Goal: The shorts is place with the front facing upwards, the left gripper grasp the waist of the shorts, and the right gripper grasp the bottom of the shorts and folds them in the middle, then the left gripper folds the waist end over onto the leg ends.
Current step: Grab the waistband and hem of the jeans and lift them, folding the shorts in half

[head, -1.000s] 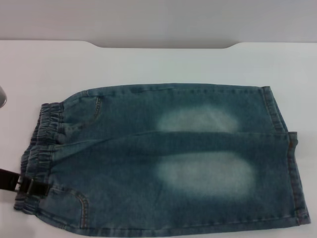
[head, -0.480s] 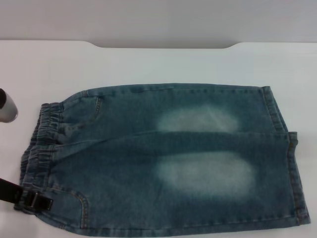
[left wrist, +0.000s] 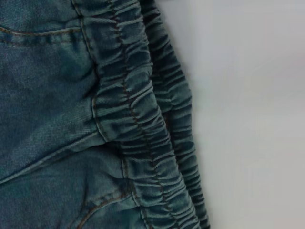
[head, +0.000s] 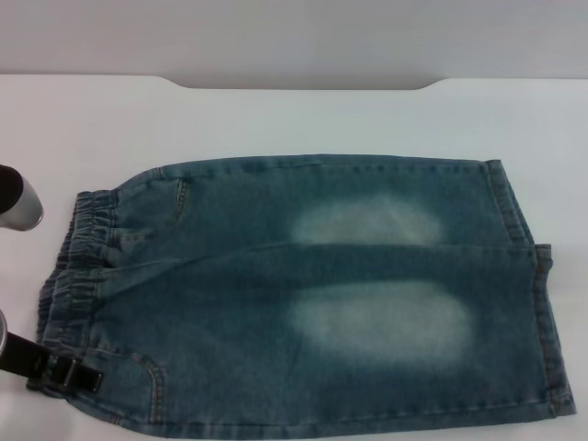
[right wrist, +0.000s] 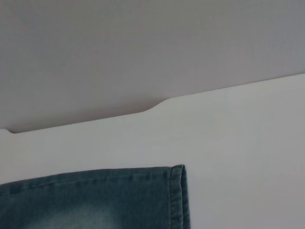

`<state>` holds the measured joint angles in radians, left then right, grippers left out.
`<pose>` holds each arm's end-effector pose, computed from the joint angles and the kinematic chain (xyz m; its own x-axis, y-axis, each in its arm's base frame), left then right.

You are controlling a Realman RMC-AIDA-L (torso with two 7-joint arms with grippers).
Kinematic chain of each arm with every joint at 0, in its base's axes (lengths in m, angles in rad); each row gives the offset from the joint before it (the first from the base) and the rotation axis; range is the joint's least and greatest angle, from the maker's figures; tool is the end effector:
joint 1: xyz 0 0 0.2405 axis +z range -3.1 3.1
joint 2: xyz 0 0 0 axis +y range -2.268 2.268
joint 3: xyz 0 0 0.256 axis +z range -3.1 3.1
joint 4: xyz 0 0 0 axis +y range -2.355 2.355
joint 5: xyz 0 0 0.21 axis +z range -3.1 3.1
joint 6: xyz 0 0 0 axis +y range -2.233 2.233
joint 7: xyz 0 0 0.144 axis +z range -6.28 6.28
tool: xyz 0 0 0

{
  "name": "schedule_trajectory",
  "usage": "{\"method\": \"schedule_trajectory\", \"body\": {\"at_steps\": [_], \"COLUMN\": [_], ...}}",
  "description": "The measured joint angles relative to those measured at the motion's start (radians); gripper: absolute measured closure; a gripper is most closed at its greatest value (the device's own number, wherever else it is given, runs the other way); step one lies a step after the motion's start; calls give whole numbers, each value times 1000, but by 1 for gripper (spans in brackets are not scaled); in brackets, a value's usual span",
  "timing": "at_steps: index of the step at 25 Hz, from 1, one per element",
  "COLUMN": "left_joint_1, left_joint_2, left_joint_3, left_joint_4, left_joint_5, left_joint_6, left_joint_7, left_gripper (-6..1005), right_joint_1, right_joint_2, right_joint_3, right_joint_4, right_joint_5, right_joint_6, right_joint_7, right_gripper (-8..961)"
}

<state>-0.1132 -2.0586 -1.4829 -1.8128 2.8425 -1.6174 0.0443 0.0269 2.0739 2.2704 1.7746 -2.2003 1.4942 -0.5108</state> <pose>-0.2445 0.2549 0.0256 0.3583 0.9332 -0.0272 0.6588 -0.2734 -0.7008 0.2804 0.2611 0.1527 0.3957 -0.7246 -0.5642 -0.8878 -0.1448 -0.4368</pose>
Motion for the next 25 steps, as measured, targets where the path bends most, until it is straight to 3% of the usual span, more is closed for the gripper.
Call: {"method": "schedule_trajectory", "body": {"at_steps": [4, 19, 25], "left_joint_1": [-7, -22, -32], "left_joint_2": [0, 0, 0], "left_joint_3": [12, 18, 23], "left_joint_4": [18, 68, 53], "left_joint_5": [-1, -1, -5], "left_joint_6": [-6, -7, -14], "left_joint_7": [7, 16, 15], "left_gripper": [165, 445, 507], "right_joint_1": [-1, 0, -1], "right_joint_2": [0, -2, -2], "right_joint_3": [0, -1, -1], "right_joint_4": [2, 28, 31], "right_joint_5": [0, 6, 5], "right_joint_6": [4, 22, 39], "right_joint_7": [0, 1, 9], "right_gripper": [302, 302, 303]}}
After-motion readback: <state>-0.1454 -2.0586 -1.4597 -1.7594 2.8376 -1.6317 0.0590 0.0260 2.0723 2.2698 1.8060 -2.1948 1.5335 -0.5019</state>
